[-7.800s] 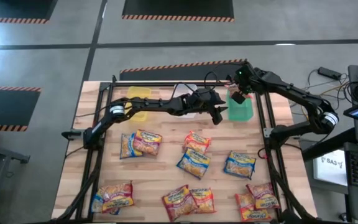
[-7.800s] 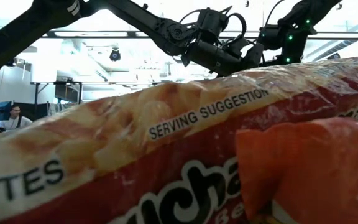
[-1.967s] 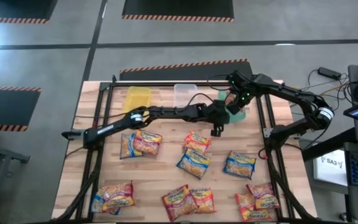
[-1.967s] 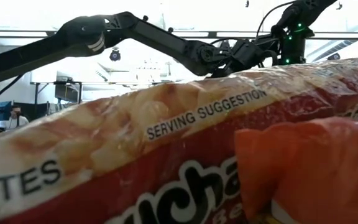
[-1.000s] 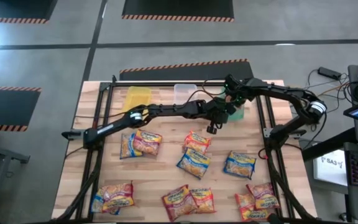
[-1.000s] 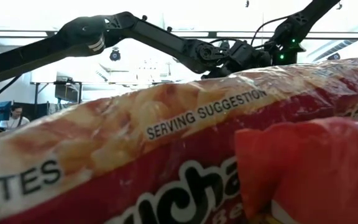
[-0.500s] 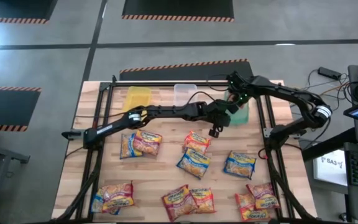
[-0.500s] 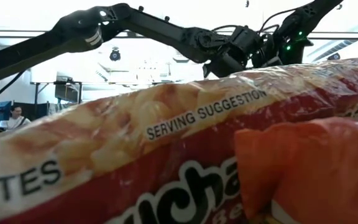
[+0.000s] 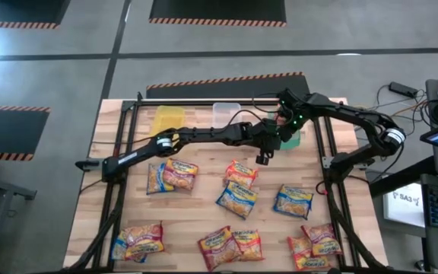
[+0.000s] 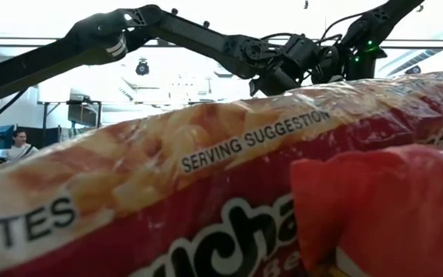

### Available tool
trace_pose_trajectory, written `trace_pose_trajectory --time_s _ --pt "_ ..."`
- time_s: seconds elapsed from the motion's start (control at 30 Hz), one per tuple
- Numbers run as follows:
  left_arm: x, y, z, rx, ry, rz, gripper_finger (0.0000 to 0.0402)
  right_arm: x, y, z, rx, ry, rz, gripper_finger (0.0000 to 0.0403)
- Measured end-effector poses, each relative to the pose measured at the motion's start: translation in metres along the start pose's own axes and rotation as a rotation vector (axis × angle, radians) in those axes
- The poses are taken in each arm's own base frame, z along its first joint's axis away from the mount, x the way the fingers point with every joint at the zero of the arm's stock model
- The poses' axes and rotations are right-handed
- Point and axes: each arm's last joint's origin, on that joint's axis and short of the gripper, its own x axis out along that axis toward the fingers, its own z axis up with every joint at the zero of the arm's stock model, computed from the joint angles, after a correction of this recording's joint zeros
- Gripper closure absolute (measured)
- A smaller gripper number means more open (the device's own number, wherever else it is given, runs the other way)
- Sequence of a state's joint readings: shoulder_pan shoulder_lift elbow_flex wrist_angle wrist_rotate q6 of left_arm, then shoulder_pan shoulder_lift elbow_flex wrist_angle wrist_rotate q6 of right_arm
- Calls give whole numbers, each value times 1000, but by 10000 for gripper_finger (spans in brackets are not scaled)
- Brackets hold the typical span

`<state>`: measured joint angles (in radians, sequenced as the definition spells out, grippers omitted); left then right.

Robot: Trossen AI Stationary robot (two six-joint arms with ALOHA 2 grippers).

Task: Sort Maruchan noodles
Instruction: Put the top red noodle pack into the white bin

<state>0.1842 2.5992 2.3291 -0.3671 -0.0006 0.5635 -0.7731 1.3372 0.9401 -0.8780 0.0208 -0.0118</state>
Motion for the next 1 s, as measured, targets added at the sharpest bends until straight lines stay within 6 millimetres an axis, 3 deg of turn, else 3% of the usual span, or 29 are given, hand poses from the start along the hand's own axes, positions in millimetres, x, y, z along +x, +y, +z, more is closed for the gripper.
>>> trace_pose_trajectory --time_s 0.27,0.7,1.0 --pt "1 0 2 -21 -13 -2 357 -6 0 -2 -4 -18 -6 394" --pt "1 2 4 -52 -38 13 250 -12 0 -5 -17 -34 -6 394" --pt "-14 8 17 -83 -67 25 239 -28 0 -12 -19 -69 1 394"
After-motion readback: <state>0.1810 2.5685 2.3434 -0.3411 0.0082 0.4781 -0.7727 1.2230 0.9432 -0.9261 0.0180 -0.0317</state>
